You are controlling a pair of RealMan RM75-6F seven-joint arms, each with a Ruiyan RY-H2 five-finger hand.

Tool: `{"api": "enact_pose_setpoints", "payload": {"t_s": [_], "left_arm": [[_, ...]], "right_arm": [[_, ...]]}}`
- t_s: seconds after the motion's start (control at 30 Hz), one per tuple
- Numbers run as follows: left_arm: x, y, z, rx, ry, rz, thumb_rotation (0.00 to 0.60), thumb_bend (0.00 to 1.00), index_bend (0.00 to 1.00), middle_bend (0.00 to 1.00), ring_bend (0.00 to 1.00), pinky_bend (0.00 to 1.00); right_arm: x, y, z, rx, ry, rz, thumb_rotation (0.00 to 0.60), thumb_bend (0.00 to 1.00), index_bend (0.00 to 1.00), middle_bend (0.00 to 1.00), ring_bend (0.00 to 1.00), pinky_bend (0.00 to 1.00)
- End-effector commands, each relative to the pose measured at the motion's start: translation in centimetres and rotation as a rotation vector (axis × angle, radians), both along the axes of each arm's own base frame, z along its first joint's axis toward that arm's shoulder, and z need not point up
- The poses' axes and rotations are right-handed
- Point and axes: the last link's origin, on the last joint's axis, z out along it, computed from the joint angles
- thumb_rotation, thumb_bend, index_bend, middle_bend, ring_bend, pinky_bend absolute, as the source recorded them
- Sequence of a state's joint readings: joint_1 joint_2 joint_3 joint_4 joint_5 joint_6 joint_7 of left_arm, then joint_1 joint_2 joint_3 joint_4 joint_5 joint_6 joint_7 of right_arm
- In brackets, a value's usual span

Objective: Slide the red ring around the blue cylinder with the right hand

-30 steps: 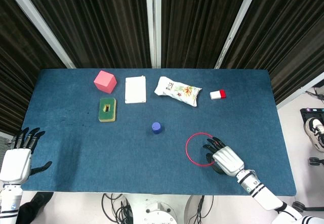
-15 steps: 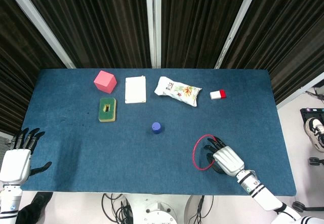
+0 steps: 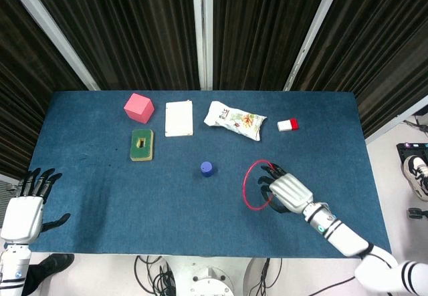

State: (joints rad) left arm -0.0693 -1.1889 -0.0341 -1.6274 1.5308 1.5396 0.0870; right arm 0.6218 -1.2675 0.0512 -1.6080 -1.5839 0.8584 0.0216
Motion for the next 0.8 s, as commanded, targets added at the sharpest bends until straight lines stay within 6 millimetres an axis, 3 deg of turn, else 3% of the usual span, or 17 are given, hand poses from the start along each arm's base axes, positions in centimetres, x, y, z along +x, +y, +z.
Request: {"api": "enact_pose_setpoints", "payload": {"t_s": [0.03,0.17,0.37,0.5,0.8], "left_arm": [[0.0,-0.1,0.0,0.000,0.001,0.004,0.600,0.00,0.16,0.09,0.00,0.00],[-0.1,-0.3,0.1,0.004,0.001,0.013,0.600,0.00,0.16,0.09,0.00,0.00],[-0.3,-0.5,0.2,0.006,-0.001,0.021,0.600,0.00,0.16,0.09,0.00,0.00],[-0.5,-0.5,0.2,0.007,-0.004,0.028,0.600,0.00,0.16,0.09,0.00,0.00],[-0.7,-0.4,0.0,0.000,-0.013,0.029,0.600,0.00,0.16,0.09,0.00,0.00]], "right_arm": [[5.5,-3.7,0.6,0.065,0.033,0.033,0.600,0.36,0.67,0.25,0.00,0.00],[8.6,-5.5,-0.2,0.130,0.074,0.035,0.600,0.36,0.65,0.24,0.00,0.00],[11.3,-7.3,-2.0,0.180,0.109,0.020,0.600,0.36,0.62,0.22,0.00,0.00],[12.0,-7.8,-3.2,0.188,0.136,0.015,0.600,0.36,0.60,0.22,0.00,0.00],[12.1,-7.5,-4.6,0.178,0.188,0.004,0.600,0.26,0.45,0.18,0.00,0.00]]}}
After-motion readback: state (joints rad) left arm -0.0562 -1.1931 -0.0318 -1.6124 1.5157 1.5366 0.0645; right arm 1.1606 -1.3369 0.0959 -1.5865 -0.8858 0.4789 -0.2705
